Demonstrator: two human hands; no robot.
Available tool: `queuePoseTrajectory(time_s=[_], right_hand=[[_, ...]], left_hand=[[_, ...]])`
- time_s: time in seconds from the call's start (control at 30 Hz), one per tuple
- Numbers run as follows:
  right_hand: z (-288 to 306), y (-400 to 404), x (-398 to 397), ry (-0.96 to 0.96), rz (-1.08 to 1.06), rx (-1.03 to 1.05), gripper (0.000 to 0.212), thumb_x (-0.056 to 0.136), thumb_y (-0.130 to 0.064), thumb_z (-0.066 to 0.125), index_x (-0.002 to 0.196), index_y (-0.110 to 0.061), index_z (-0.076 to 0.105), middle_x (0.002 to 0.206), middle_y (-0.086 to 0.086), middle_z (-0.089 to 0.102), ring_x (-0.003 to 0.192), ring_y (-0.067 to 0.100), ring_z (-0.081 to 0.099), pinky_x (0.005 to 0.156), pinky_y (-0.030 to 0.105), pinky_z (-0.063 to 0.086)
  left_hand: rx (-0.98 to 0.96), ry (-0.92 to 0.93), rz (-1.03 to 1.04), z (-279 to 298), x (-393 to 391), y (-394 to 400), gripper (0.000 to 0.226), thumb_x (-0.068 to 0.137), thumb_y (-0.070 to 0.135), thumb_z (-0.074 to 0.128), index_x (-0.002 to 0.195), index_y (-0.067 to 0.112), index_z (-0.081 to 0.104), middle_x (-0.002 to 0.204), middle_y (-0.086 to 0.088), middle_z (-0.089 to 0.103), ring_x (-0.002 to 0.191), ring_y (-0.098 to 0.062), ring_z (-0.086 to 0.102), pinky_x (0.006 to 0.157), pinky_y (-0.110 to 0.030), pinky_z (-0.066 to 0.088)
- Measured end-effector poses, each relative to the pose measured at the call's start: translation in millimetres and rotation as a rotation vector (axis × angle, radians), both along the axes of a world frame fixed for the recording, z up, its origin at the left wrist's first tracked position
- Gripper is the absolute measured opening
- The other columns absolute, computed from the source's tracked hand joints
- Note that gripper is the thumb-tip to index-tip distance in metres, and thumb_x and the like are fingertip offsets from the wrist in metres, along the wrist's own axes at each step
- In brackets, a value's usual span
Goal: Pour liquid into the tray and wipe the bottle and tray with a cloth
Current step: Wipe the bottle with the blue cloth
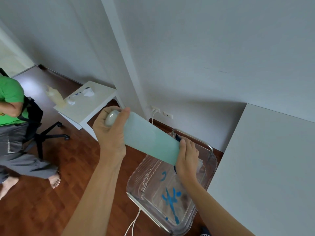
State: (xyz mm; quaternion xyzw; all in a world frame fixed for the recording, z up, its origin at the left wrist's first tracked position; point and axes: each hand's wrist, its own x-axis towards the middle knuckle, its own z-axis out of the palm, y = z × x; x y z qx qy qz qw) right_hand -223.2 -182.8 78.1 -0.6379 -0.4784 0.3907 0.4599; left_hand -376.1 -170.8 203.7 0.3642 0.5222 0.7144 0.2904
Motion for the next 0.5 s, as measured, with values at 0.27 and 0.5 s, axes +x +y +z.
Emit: queuePoseTrajectory(time_s=[0.27,0.5], right_hand=[[54.8,-1.6,-39.6,-0.007,0.118,0.262,0.044,0.097,-0.051,0.017,0.115,-0.041,0.057,0.111,-0.024,0.057,0.112,0.006,0.042,0.093,0.03,0.034],[5.5,31.8,11.8,-0.073,0.372,-0.151,0.051,0.1,-0.041,0.028,0.094,-0.009,0.068,0.084,0.007,0.068,0.076,0.019,0.061,0.08,0.04,0.049]], left_hand=[[-0.028,0.166,-0.157,-14.3,20.4,-11.3,0.016,0.068,0.025,0.079,0.07,0.031,0.064,0.071,0.009,0.07,0.064,-0.004,0.063,0.057,-0.023,0.053],[0.04,0.136,-0.141,4.7,7.6,-14.2,0.016,0.066,0.024,0.079,0.07,0.029,0.064,0.073,0.009,0.069,0.066,-0.008,0.064,0.055,-0.027,0.054]])
